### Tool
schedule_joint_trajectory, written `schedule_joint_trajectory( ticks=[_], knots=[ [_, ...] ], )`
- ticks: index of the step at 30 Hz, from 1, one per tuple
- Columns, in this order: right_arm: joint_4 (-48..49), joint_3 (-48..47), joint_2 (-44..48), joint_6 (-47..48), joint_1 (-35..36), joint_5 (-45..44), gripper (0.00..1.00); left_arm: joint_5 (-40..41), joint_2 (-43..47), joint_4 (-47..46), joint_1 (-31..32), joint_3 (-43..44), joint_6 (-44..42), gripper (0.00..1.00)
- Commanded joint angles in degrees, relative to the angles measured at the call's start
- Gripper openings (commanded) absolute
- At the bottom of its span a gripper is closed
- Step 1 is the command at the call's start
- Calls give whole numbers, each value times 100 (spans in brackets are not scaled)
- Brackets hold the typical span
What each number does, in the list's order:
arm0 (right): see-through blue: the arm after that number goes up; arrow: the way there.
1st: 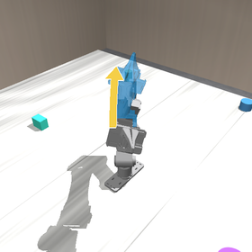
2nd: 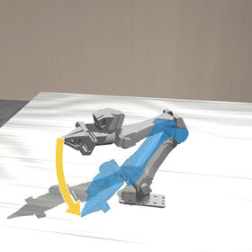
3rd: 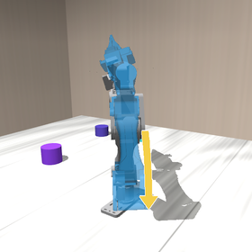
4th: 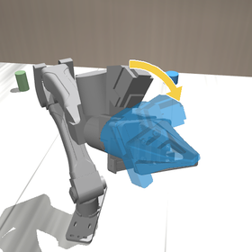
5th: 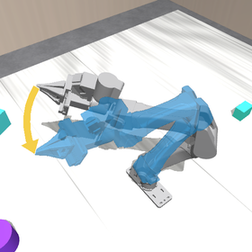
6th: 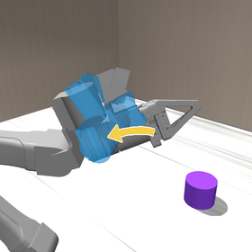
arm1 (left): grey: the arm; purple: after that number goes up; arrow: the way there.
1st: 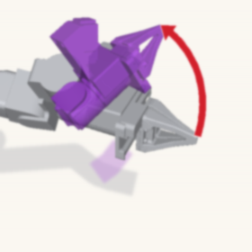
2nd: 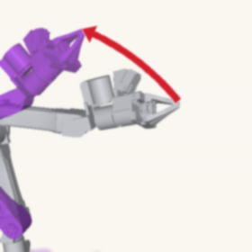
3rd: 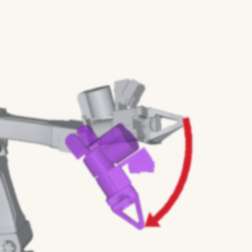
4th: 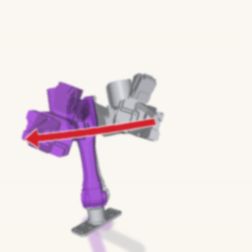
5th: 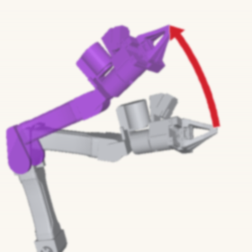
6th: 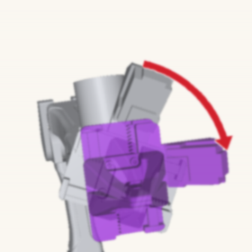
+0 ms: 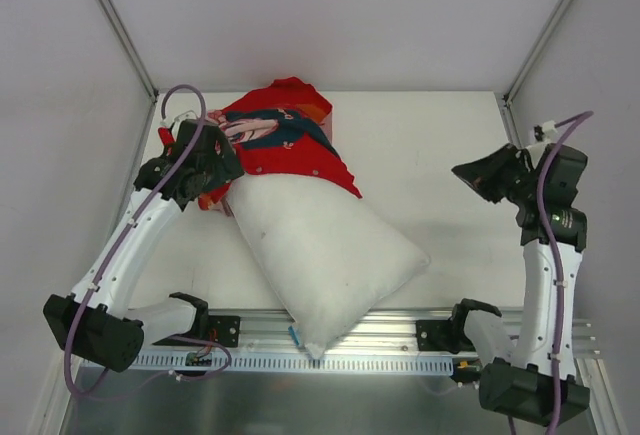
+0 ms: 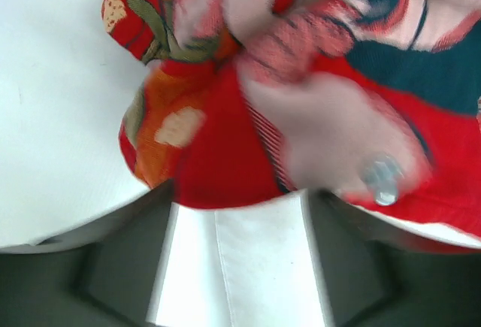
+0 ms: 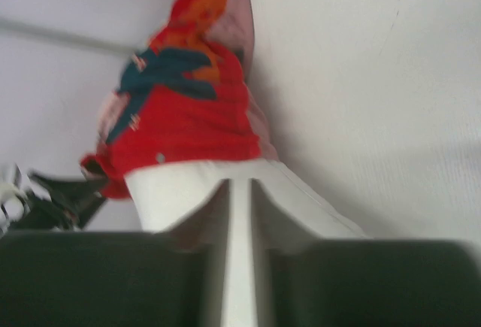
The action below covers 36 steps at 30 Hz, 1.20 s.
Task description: Remove the pillowcase from the pillow
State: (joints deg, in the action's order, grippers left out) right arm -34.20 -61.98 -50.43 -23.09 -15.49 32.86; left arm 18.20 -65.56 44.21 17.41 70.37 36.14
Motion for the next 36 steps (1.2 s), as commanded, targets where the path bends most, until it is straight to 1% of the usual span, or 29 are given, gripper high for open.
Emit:
schedule_joint_trajectory(
  ticks=[1, 2, 3, 4, 5, 6, 7, 9, 10, 11, 12, 14, 15, 18, 19, 21, 22, 23, 25, 28, 31, 32, 34, 35, 36],
  knots=[
    [-455, -60, -238, 919, 668, 204, 27, -299, -54, -175, -18, -383, 113, 98],
    [-543, -25, -291, 1095, 1166, 186, 42, -325, -36, -175, -18, -375, -9, 99],
    [-579, 62, -291, 1253, 1458, 185, 55, -334, -27, -167, -18, -340, -89, 99],
    [-597, 132, -291, 1481, 1722, 177, 78, -343, -27, -167, -18, -270, -168, 99],
    [-632, 290, -309, 1561, 2299, 159, 86, -360, -1, -167, -18, -208, -325, 99],
    [-676, 370, -353, 1640, 2600, 37, 92, -422, -1, -158, -10, -16, -405, 99],
    [-711, 440, -388, 1763, 3160, -60, 99, -457, 8, -149, -1, 125, -580, 99],
    [-720, 642, -441, 1826, 3629, -411, 99, -440, -149, -132, 201, 625, -809, 99],
    [-677, 721, -458, 1834, 3797, -499, 97, -370, -246, -27, 332, 845, -889, 99],
    [-650, 783, -476, 1800, 3990, -604, 96, -265, -490, 17, 499, 1265, -1063, 98],
    [-545, 914, -511, 1765, 4027, -640, 96, 58, -632, 61, 944, 1460, -1161, 96],
    [-439, 1012, -564, 1694, 4045, -614, 96, 368, -1096, 185, 1412, 1986, -1416, 91],
    [-413, 1082, -590, 1685, 4053, -571, 96, 438, -1256, 194, 1745, 2103, -1478, 88],
    [-491, 1239, -705, 1764, 4123, -193, 96, 168, -1862, 194, 2064, 2595, -1846, 87],
    [-509, 1293, -678, 1764, 4202, -210, 96, -68, -2029, 194, 2265, 2718, -2143, 89],
    [-631, 1398, -486, 1686, 4264, -473, 96, -254, -2478, 202, 2468, 2982, -2470, 94],
    [-676, 1477, -398, 1668, 4273, -569, 96, -316, -2618, 211, 2652, 3070, -2715, 99],
    [-746, 1487, -223, 1641, 4273, -788, 96, -343, -2924, 255, 2732, 3227, -2813, 99],
    [-1027, 1452, -38, 1510, 4273, -1105, 96, -369, -3216, 281, 2925, 3360, -3120, 99],
    [-1912, 1224, 445, 1316, 4247, -2069, 96, -89, -3866, 387, 3084, 3641, -3394, 99],
    [-2493, 1153, 666, 1141, 4185, -2756, 96, -18, -4261, 414, 3128, 3738, -3535, 98],
    [-2774, 1161, 788, 1105, 4159, -2802, 96, 147, -4359, 413, 3128, 3765, -3552, 96],
    [-2899, 1205, 947, 931, 4133, -2751, 96, 394, -4657, 431, 3128, 3852, -3561, 82],
    [-2882, 1318, 1035, 834, 4133, -2654, 96, 526, -4755, 431, 3128, 3896, -3561, 63],
    [-2847, 1389, 1210, 702, 4133, -2532, 96, 823, -4947, 448, 3128, 3949, -3666, 51]
  ],
)
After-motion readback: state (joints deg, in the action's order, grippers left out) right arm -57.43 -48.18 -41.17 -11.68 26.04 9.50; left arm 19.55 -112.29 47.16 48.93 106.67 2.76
